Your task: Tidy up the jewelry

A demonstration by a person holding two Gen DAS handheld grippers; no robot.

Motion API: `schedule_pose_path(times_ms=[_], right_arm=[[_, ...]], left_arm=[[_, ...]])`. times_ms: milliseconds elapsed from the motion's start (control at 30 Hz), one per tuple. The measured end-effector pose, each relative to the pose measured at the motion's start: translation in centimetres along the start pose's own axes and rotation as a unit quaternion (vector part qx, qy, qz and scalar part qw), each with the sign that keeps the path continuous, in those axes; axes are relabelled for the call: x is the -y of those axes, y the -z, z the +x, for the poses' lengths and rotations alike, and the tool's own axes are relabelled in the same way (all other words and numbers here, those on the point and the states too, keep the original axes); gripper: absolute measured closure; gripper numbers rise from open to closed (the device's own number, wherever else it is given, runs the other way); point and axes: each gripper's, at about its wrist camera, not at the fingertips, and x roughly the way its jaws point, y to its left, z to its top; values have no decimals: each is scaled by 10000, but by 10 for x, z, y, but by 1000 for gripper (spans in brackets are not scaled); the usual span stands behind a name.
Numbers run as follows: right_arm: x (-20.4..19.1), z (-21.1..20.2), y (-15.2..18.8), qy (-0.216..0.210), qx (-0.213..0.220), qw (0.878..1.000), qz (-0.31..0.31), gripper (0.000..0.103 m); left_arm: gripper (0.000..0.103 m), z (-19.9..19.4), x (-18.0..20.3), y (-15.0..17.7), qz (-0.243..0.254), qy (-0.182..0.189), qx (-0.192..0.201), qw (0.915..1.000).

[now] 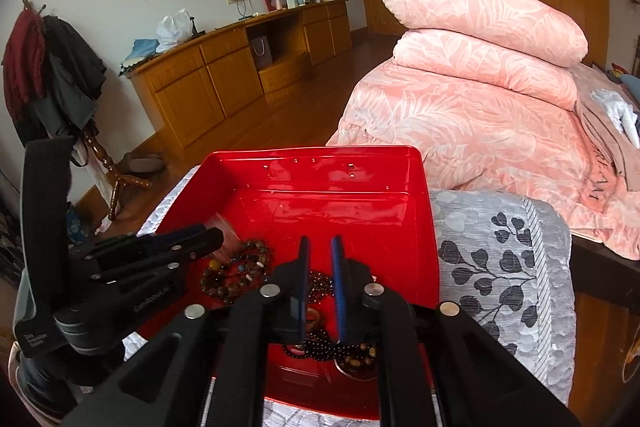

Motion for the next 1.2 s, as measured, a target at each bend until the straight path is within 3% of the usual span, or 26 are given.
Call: schedule_pose_path(times_ms=[33,100,367,567,667,1000,1200], right_arm=[[2,0,1,17,6,10000,28,92],[4,-1,1,34,1,10000,58,91],[5,-17,2,181,137,9997,21,81],[-1,-41,18,285,285,9992,-63,66],[-2,-55,31,275,374,9989,-25,62],[-20,-112,81,185,807,9966,-59,34],[-34,-141,104,160,1006,9947,-125,27]], left_arm=[[59,-2,0,0,21,-22,40,10000],[45,-7,1,-3,44,-50,198,9998],[37,-33,1,-6,9,-30,499,9987],[22,-67,3,8,100,-51,800,9967],[16,-84,0,20,81,-88,931,9956],[7,-139,1,74,154,-123,1322,9910],[6,-168,4,104,278,-135,1520,9879]])
